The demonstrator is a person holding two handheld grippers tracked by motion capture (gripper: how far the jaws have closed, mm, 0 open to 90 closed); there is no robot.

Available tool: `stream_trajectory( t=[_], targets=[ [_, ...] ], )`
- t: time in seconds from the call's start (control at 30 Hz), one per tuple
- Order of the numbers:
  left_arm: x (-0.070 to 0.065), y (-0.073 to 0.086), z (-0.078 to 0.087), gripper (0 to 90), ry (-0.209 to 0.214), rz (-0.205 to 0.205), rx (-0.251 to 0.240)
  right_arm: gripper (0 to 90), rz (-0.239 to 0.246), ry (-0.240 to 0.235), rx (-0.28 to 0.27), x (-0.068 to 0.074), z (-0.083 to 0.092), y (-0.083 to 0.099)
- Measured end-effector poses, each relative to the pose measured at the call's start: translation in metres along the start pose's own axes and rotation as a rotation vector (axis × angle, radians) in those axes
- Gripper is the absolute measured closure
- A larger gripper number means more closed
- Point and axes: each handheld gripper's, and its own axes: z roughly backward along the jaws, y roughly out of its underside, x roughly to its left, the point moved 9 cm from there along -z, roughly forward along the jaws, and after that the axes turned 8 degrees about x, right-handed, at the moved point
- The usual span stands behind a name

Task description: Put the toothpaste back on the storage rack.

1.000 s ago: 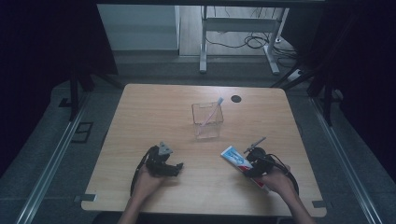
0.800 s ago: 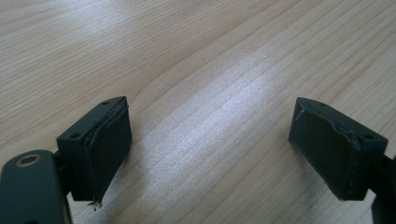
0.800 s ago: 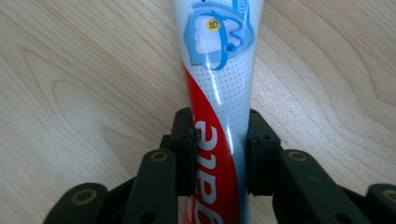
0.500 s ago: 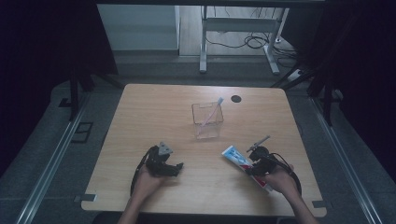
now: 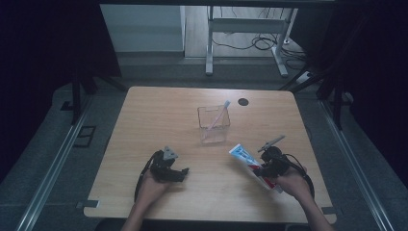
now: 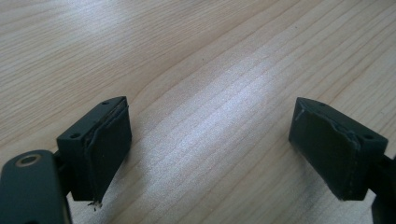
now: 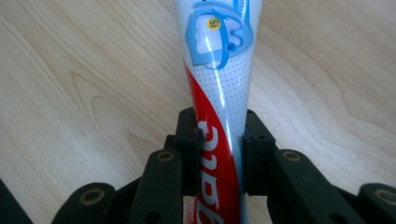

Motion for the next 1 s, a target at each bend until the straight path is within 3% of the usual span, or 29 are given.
stream_trajectory(
  t=[0.43, 1.0],
  targets=[
    [0.0, 0.0, 0.0, 13.2, -0.001, -0.002, 0.0, 72.3, 0.011, 0.0, -0.064, -0.001, 0.026, -0.02],
    [0.0, 0.0, 0.0, 13.2, -0.001, -0.002, 0.0, 72.5, 0.018, -0.005, -0.17, -0.002, 0.059, -0.061]
  ],
)
